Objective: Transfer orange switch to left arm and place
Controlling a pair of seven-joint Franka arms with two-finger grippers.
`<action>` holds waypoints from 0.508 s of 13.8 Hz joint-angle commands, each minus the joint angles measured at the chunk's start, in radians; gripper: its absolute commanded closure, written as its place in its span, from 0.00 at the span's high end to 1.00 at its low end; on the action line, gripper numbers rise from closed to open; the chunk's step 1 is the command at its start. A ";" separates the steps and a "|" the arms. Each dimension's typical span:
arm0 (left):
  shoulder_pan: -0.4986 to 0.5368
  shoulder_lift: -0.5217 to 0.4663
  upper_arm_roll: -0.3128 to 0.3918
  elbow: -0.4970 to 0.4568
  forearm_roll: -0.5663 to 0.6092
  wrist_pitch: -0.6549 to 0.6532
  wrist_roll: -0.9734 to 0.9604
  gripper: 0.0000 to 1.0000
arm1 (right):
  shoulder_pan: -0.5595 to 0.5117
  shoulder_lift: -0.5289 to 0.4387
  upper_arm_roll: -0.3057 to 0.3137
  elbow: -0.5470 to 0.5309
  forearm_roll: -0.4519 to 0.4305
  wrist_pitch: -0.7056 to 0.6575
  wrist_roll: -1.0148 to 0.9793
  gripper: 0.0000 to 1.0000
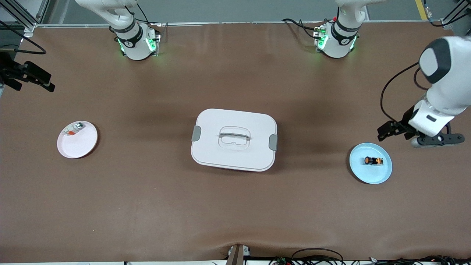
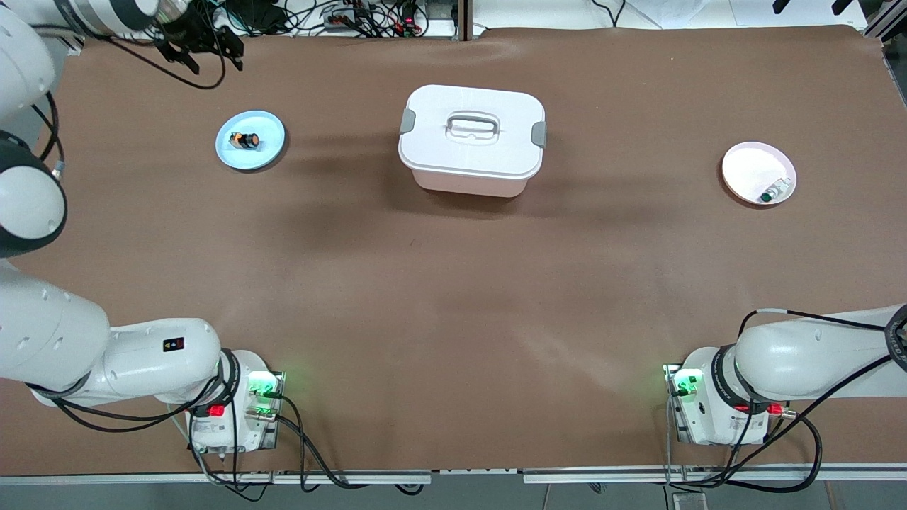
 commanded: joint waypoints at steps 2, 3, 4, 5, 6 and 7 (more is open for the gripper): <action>-0.003 -0.003 -0.012 0.173 -0.011 -0.235 0.012 1.00 | -0.005 -0.029 0.002 -0.027 0.000 0.012 0.000 1.00; -0.003 -0.003 -0.012 0.185 -0.011 -0.239 0.011 1.00 | -0.005 -0.029 0.002 -0.027 0.000 0.012 0.000 1.00; -0.004 -0.003 -0.012 0.190 -0.011 -0.240 0.011 1.00 | -0.006 -0.029 0.002 -0.027 0.000 0.012 -0.002 1.00; -0.003 -0.003 -0.017 0.191 -0.009 -0.240 0.013 1.00 | -0.008 -0.029 0.002 -0.027 0.000 0.012 -0.002 1.00; -0.004 0.001 -0.017 0.199 -0.012 -0.240 0.007 1.00 | -0.008 -0.029 0.002 -0.027 0.000 0.012 0.000 1.00; -0.003 0.006 -0.019 0.196 -0.012 -0.243 0.004 1.00 | -0.008 -0.027 0.002 -0.027 0.000 0.012 0.000 1.00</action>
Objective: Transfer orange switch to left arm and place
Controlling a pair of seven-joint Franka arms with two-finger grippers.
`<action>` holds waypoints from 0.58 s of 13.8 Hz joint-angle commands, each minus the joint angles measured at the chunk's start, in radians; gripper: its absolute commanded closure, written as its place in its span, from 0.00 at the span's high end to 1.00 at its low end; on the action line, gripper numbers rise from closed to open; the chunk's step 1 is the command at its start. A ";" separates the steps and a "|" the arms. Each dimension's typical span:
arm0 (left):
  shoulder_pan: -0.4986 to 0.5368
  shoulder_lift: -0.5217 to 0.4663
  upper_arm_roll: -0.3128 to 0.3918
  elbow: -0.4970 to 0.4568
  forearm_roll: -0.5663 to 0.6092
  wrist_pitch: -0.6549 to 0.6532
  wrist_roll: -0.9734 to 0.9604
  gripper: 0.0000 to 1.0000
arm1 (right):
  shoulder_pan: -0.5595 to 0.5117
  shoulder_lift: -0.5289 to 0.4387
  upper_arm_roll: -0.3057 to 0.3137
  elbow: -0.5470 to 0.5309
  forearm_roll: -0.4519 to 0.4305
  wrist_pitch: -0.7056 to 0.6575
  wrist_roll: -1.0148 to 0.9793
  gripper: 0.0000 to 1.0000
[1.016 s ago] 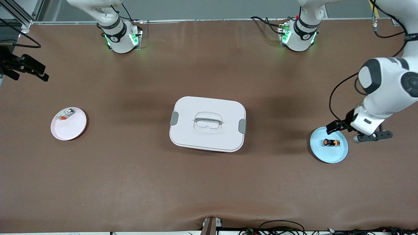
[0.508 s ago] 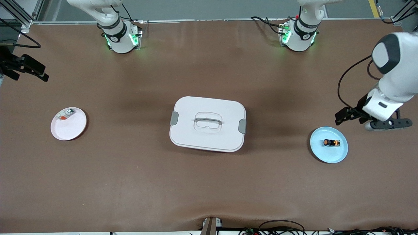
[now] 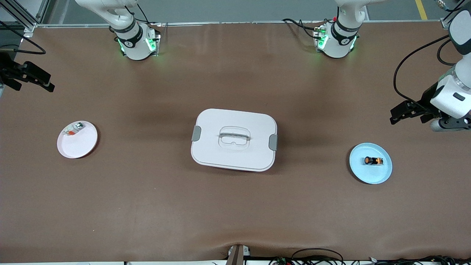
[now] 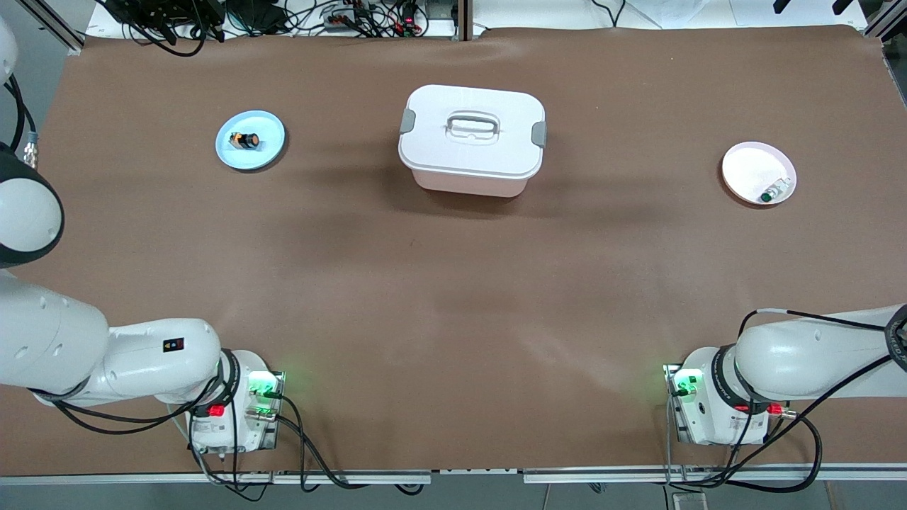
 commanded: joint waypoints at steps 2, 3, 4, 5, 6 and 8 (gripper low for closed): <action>0.001 0.025 -0.006 0.027 -0.008 -0.029 -0.001 1.00 | -0.007 -0.027 0.003 -0.027 -0.001 0.011 0.000 1.00; 0.006 0.032 -0.005 0.028 -0.008 -0.029 -0.002 1.00 | -0.007 -0.029 0.003 -0.027 -0.001 0.011 0.000 1.00; 0.007 0.036 -0.005 0.031 -0.008 -0.029 -0.002 1.00 | -0.007 -0.029 0.003 -0.027 -0.001 0.011 0.000 1.00; 0.006 0.036 -0.005 0.037 -0.006 -0.029 -0.002 1.00 | -0.006 -0.029 0.003 -0.027 -0.001 0.011 0.000 1.00; 0.004 0.036 -0.003 0.037 -0.005 -0.029 -0.001 1.00 | -0.006 -0.029 0.003 -0.027 -0.001 0.011 0.000 1.00; 0.007 0.034 -0.003 0.039 -0.005 -0.029 -0.001 1.00 | -0.007 -0.027 0.003 -0.027 -0.001 0.012 -0.002 1.00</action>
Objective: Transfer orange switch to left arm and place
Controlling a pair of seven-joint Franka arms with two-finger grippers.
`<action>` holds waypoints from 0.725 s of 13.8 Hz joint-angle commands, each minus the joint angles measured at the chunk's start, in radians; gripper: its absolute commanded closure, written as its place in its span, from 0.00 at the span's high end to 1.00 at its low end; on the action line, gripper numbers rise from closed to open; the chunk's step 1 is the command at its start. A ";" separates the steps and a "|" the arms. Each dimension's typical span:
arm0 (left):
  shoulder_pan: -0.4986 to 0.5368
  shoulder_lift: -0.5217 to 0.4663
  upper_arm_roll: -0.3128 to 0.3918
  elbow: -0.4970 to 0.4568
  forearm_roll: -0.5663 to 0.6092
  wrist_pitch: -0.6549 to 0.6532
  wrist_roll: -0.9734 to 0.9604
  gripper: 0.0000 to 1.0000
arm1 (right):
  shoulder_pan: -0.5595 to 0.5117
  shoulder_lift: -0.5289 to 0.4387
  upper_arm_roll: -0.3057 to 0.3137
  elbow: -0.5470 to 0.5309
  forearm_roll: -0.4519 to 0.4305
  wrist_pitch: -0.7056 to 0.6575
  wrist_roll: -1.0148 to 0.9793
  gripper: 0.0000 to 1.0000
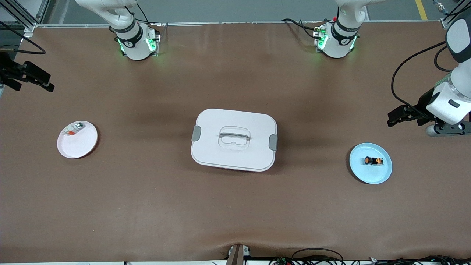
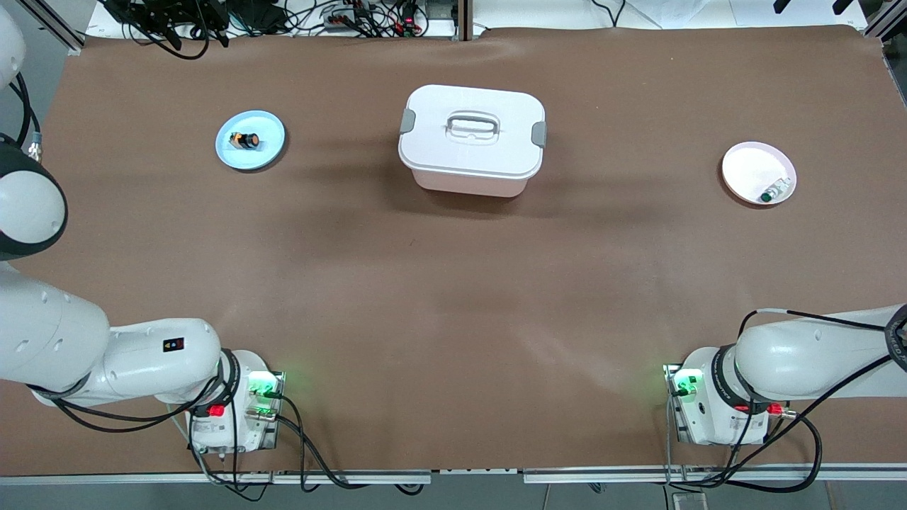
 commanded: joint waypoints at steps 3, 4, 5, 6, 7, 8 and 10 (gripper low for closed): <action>0.005 0.007 -0.002 0.029 -0.003 -0.027 0.001 1.00 | -0.009 -0.027 0.004 -0.027 -0.001 0.015 -0.002 1.00; 0.005 0.007 -0.002 0.029 -0.003 -0.027 0.001 1.00 | -0.007 -0.027 0.004 -0.027 -0.001 0.013 -0.002 1.00; 0.005 0.007 -0.002 0.029 -0.003 -0.027 0.001 1.00 | -0.007 -0.027 0.004 -0.027 -0.003 0.015 -0.002 1.00; 0.001 0.002 -0.001 0.029 -0.003 -0.027 0.001 1.00 | -0.004 -0.027 0.004 -0.027 -0.003 0.015 -0.002 1.00; -0.005 -0.001 0.001 0.032 -0.003 -0.027 0.001 1.00 | -0.006 -0.027 0.004 -0.027 -0.003 0.015 -0.002 1.00; -0.013 0.001 0.005 0.041 -0.003 -0.027 0.002 1.00 | -0.007 -0.027 0.004 -0.027 -0.003 0.015 -0.002 1.00; -0.097 0.001 0.059 0.041 0.015 -0.031 0.001 1.00 | -0.006 -0.027 0.004 -0.027 -0.003 0.018 -0.002 1.00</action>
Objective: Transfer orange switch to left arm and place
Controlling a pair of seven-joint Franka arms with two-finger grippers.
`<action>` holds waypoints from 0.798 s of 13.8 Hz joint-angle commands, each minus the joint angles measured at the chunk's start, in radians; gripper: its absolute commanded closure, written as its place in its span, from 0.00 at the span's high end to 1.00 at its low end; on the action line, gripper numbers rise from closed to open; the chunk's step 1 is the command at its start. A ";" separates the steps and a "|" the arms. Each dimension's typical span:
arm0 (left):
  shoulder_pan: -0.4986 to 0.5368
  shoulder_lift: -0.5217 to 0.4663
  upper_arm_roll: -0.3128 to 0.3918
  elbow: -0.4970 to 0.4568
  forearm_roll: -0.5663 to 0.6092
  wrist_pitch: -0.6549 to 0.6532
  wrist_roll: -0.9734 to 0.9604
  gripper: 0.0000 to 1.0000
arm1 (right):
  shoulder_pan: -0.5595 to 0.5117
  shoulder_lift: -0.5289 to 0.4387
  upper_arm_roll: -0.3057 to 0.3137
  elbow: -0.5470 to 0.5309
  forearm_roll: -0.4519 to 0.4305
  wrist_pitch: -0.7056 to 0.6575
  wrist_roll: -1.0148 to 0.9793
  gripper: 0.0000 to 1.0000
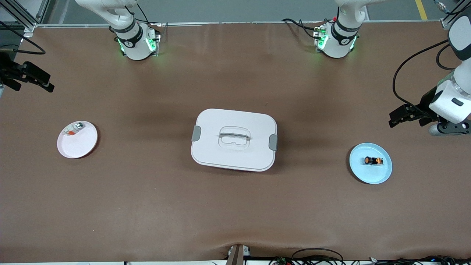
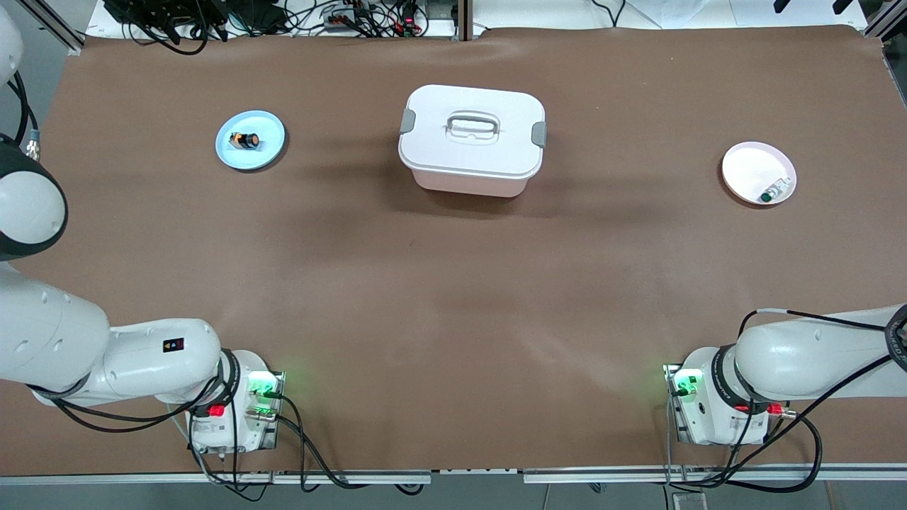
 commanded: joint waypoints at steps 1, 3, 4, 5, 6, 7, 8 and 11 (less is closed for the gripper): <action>-0.146 -0.002 0.109 0.024 0.032 -0.046 -0.001 1.00 | -0.003 -0.027 0.004 -0.027 -0.002 0.018 -0.002 1.00; -0.266 -0.005 0.226 0.024 0.032 -0.059 -0.001 1.00 | -0.004 -0.026 0.005 -0.027 -0.004 0.024 -0.002 1.00; -0.286 -0.005 0.248 0.024 0.032 -0.060 -0.001 1.00 | -0.007 -0.026 0.004 -0.027 -0.004 0.024 -0.003 1.00; -0.286 -0.005 0.248 0.024 0.032 -0.062 -0.001 1.00 | -0.007 -0.026 0.004 -0.027 -0.004 0.025 -0.003 1.00; -0.282 -0.007 0.248 0.024 0.032 -0.062 -0.001 1.00 | -0.004 -0.024 0.004 -0.027 -0.004 0.028 -0.003 1.00; -0.277 -0.009 0.242 0.024 0.034 -0.062 0.001 1.00 | -0.004 -0.024 0.004 -0.027 -0.004 0.030 -0.003 1.00; -0.277 -0.009 0.242 0.024 0.032 -0.062 0.001 1.00 | -0.004 -0.026 0.004 -0.027 -0.004 0.028 -0.002 1.00; -0.274 -0.009 0.242 0.024 0.032 -0.062 0.001 1.00 | -0.007 -0.026 0.004 -0.027 -0.004 0.027 -0.003 1.00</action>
